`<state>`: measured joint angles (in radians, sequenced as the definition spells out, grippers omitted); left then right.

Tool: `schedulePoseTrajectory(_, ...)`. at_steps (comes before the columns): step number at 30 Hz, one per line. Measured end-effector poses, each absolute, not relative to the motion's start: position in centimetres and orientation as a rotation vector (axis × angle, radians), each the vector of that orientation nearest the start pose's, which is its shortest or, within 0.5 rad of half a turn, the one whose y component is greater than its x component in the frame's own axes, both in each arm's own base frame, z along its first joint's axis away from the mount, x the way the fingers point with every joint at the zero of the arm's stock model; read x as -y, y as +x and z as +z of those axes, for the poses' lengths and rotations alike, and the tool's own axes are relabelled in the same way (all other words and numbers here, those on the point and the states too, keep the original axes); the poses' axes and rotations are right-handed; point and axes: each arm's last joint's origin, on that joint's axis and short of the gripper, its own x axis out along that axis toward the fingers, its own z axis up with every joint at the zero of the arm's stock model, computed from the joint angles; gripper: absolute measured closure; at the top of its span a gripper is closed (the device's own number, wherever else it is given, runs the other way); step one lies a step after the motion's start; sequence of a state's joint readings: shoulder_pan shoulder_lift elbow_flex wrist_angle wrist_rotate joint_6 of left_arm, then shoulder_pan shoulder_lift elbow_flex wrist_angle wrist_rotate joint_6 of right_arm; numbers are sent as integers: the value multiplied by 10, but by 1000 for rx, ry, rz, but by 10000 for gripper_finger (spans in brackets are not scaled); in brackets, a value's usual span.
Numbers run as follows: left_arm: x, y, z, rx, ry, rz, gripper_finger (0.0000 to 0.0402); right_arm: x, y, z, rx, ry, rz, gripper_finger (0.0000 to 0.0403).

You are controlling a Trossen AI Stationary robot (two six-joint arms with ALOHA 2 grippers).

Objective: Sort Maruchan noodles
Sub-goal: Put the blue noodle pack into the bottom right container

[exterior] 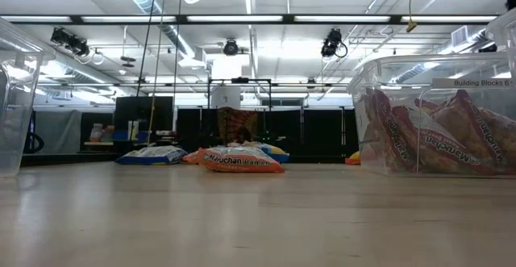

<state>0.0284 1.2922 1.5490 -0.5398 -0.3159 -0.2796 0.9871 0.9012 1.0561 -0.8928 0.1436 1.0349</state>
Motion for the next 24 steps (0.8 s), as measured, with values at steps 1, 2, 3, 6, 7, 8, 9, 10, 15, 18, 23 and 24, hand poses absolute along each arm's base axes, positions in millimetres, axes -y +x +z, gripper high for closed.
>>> schedulePoseTrajectory(1,-17,262,449,-245,-237,384,127,-135,90,334,-976,531,366,398)
schedulePoseTrajectory(2,-17,265,446,-256,-242,387,127,-138,89,326,-993,524,340,398)
schedulePoseTrajectory(3,-17,269,444,-255,-250,388,127,-141,88,317,-1004,523,318,398)
schedulePoseTrajectory(6,-18,276,438,-278,-254,399,127,-150,88,294,-1006,545,252,398)
schedulePoseTrajectory(7,-19,278,438,-273,-258,402,127,-153,88,288,-996,559,228,398)
schedulePoseTrajectory(8,-20,278,438,-272,-266,405,127,-155,87,280,-988,568,198,398)
schedulePoseTrajectory(9,-20,278,437,-272,-275,408,127,-157,87,273,-980,578,174,398)
schedulePoseTrajectory(10,-20,278,438,-270,-279,409,127,-158,86,266,-979,582,158,398)
schedulePoseTrajectory(15,-19,281,435,-274,-304,412,127,-167,85,235,-997,577,150,398)
schedulePoseTrajectory(18,-19,281,435,-267,-336,415,127,-175,87,220,-988,609,179,396)
schedulePoseTrajectory(23,-22,282,432,-282,-358,443,127,-186,91,201,-1005,636,219,377)
schedulePoseTrajectory(24,-22,281,432,-283,-367,446,127,-186,91,198,-1017,625,214,369)
